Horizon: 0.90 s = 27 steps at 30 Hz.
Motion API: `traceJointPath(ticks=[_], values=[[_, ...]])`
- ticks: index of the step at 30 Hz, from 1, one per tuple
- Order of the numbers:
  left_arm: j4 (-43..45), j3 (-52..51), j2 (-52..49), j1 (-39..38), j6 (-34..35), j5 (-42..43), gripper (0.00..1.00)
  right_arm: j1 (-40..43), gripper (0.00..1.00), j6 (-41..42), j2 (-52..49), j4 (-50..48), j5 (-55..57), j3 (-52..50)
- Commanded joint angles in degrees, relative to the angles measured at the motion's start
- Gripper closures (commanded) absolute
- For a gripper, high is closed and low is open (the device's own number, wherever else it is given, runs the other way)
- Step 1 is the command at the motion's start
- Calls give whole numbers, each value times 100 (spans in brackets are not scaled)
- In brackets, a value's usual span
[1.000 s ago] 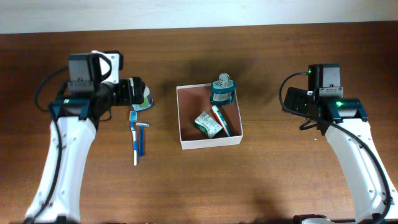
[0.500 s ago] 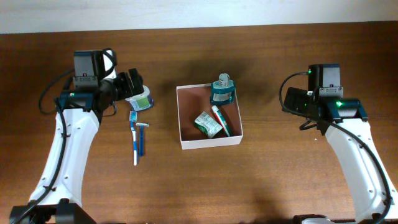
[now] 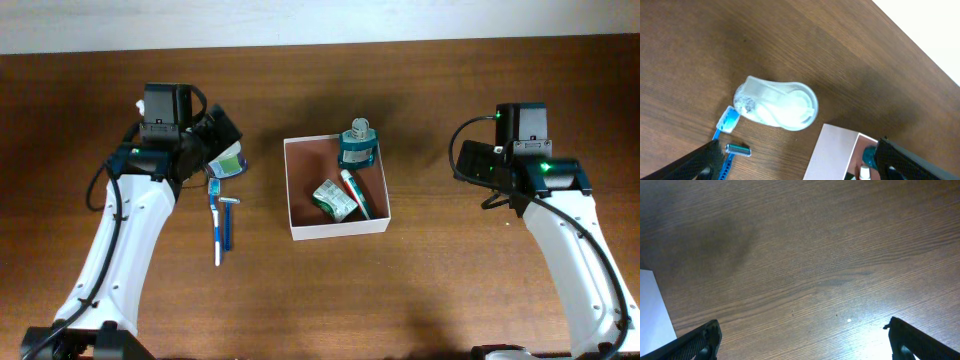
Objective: Pack container
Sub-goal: 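Move the left gripper over the clear foam soap pump bottle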
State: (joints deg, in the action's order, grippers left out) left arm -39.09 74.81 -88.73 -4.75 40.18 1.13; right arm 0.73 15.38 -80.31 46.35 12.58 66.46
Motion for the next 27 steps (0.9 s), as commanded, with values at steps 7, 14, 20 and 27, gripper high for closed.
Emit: traceJointPath(ticks=[7, 14, 20, 27], values=[[0, 131, -96, -170, 970, -750, 7, 31, 1, 7, 17, -2, 7, 63], [140, 131, -306, -564, 415, -1113, 15, 31, 1, 7, 17, -4, 7, 63], [70, 129, -481, -649, 151, -1685, 15, 31, 1, 7, 17, -2, 9, 63], [173, 129, -787, -651, 28, -1853, 15, 31, 1, 7, 17, -4, 7, 63]])
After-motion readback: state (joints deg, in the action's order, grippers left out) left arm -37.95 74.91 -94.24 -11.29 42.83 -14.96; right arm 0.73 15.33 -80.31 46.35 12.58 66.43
